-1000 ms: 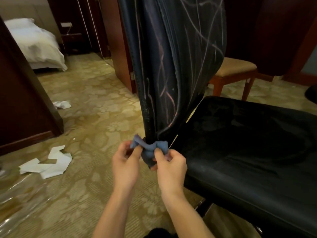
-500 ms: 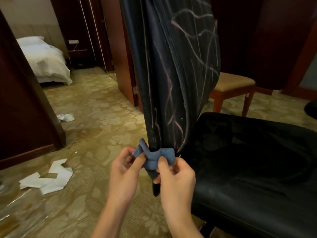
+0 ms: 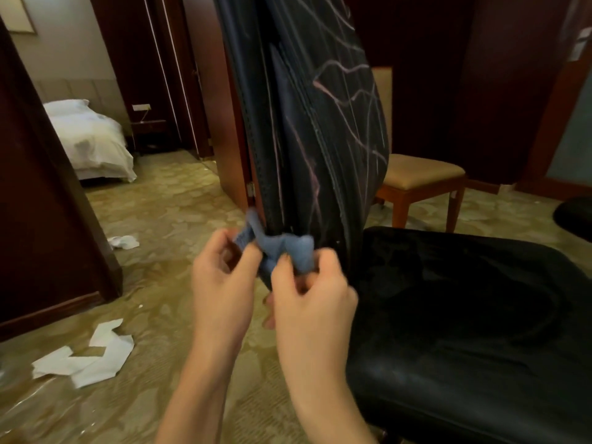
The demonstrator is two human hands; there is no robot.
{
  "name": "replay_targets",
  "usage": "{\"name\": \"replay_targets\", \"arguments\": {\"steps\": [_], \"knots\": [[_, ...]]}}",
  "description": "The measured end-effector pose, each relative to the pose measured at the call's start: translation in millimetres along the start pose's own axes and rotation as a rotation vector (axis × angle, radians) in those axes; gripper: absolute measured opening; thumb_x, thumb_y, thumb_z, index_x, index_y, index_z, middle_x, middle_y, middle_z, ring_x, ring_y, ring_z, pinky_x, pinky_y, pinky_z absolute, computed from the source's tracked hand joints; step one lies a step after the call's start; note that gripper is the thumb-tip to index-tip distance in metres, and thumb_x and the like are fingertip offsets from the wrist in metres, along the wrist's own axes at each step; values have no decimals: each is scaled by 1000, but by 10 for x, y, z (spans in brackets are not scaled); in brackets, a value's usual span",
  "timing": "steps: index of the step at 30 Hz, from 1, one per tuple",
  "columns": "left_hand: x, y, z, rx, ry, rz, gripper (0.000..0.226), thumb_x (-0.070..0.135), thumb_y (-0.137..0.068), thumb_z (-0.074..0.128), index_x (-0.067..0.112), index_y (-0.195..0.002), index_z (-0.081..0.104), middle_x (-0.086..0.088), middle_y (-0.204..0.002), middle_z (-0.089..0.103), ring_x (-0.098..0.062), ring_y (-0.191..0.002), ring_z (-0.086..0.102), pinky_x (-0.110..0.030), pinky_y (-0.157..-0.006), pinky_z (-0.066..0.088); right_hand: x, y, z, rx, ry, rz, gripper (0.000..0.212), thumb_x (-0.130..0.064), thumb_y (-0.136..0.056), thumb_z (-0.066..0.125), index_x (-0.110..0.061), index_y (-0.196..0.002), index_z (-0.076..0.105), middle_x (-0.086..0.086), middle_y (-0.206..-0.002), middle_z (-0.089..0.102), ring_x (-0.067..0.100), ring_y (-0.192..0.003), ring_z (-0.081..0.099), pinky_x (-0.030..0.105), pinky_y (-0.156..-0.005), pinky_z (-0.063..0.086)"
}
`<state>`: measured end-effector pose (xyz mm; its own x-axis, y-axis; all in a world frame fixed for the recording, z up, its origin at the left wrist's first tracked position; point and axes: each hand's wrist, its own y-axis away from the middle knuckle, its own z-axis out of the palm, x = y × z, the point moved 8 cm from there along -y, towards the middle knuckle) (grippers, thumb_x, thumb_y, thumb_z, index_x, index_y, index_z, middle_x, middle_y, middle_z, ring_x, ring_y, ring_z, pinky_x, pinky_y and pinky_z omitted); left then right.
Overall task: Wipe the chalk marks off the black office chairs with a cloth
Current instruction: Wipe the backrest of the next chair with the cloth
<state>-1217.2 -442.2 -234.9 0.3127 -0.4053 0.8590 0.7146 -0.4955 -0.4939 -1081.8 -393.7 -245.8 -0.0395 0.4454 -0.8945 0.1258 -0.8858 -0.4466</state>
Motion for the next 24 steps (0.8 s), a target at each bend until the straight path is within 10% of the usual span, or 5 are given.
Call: {"name": "replay_targets", "arguments": {"steps": [5, 9, 16, 24], "knots": [[-698, 345, -85, -58, 84, -316, 10, 1, -97, 53, -1, -91, 61, -11, -78, 69, -27, -73, 60, -23, -55, 51, 480, 327, 43, 6, -41, 182, 34, -56, -70, 55, -25, -83, 60, 2, -60, 67, 18, -53, 66, 43, -55, 56], [-455, 217, -86, -23, 84, -210, 10, -4, -93, 58, 2, -85, 61, -9, -75, 66, -20, -73, 61, -30, -66, 51, 377, 214, -38, 13, -103, 164, 13, -28, -89, 64, -21, -78, 62, 1, -60, 68, 15, -45, 63, 35, -49, 54], [570, -92, 5, 110, 53, 153, 14, 8, -92, 65, 15, -81, 61, -4, -75, 61, -15, -72, 58, -38, -67, 52, -475, -146, -111, 196, -82, -216, 16, -33, -95, 62, -20, -97, 69, -11, -66, 65, 4, -64, 66, 28, -56, 54], [99, 83, -11, 24, 58, -43, 8, 6, -94, 59, 3, -87, 60, -8, -75, 62, -15, -72, 58, -38, -69, 49, -71, 10, -33, 165, 3, -139, 36, -52, -87, 50, -25, -101, 70, -6, -73, 70, 12, -64, 69, 43, -59, 57]]}}
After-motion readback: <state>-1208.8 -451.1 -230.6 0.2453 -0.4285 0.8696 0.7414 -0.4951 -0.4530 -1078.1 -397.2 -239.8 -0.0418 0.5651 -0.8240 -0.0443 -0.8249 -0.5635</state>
